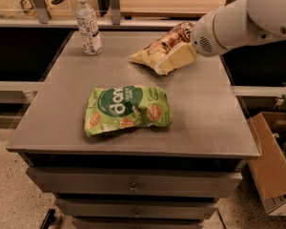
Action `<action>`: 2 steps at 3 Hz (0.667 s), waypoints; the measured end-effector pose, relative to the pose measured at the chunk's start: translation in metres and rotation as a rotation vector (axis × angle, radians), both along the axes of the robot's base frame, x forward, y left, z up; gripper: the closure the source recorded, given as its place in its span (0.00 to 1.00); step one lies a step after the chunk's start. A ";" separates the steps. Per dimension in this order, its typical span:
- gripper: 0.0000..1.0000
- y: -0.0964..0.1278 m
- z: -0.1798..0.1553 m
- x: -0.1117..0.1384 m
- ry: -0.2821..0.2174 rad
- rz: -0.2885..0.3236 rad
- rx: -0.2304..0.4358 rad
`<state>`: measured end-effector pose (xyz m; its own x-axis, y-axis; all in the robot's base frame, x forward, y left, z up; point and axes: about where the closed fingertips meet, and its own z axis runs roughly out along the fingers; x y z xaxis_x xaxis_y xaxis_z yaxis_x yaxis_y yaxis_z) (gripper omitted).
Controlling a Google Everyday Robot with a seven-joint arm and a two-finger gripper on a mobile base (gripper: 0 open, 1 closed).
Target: Move brown chip bag near blue plastic bottle
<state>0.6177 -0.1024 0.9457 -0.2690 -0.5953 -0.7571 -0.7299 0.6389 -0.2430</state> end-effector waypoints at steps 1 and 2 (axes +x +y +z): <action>0.00 0.018 -0.015 0.013 -0.011 0.031 -0.004; 0.00 0.029 -0.024 0.033 -0.011 0.016 -0.016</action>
Offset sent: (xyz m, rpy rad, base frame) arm 0.0585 0.0390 -0.0379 -0.0181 0.0059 -0.0267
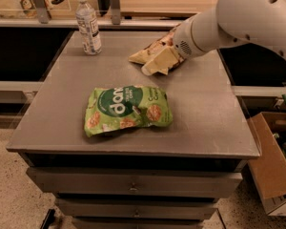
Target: Move brown chip bag near blue plastic bottle
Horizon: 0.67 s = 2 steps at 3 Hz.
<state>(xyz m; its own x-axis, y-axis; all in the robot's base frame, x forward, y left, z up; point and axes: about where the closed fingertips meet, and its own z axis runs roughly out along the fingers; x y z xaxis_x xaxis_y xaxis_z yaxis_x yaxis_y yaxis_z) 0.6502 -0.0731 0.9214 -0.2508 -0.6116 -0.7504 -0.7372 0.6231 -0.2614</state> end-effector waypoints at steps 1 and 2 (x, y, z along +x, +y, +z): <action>0.00 0.004 -0.006 0.019 0.025 -0.053 0.007; 0.00 0.004 -0.010 0.038 0.027 -0.075 -0.004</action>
Offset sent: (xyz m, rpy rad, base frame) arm 0.0634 -0.0019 -0.0146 -0.0272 0.0202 -0.0982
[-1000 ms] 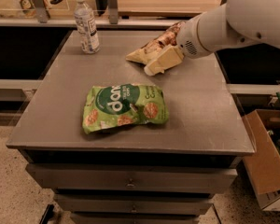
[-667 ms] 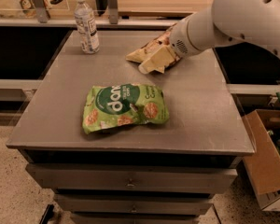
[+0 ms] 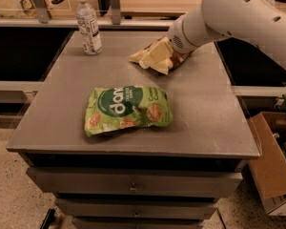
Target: Move brown chip bag near blue plastic bottle
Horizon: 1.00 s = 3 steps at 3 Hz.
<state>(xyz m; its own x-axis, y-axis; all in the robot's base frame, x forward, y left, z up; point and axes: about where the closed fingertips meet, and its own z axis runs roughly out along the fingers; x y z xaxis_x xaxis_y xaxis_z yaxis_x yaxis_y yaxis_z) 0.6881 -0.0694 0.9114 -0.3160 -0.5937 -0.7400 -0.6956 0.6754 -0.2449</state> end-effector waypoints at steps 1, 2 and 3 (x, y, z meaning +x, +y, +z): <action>0.00 -0.005 -0.003 0.019 -0.010 -0.005 -0.028; 0.00 -0.011 -0.007 0.034 -0.024 0.001 -0.104; 0.00 -0.011 -0.007 0.034 -0.024 0.001 -0.104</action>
Offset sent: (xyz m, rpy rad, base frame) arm 0.0488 -0.0219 -0.0093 -0.1856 -0.0406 0.0031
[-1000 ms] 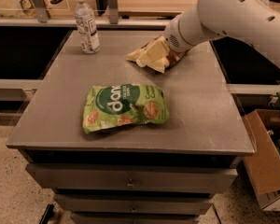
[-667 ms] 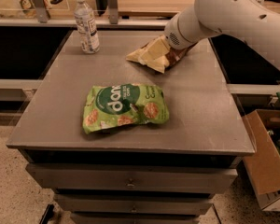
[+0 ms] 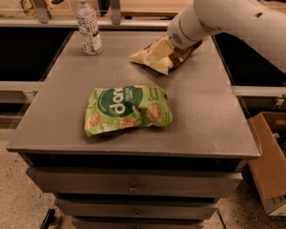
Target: Move brown chip bag near blue plastic bottle
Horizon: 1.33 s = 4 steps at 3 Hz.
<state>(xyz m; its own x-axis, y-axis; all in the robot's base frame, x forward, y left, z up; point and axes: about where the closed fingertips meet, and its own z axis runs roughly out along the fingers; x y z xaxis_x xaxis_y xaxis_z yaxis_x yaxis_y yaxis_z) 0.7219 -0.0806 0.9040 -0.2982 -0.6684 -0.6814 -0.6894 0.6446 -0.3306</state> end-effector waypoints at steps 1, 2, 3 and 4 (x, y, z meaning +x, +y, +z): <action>0.00 0.001 -0.009 0.003 0.016 -0.004 0.006; 0.00 0.003 -0.023 0.010 0.036 0.004 0.000; 0.00 0.004 -0.036 0.020 0.044 0.004 -0.010; 0.18 0.004 -0.046 0.030 0.044 -0.008 -0.013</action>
Offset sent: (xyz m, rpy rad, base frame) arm 0.0198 0.0026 -0.0408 -0.0079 0.0614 0.0111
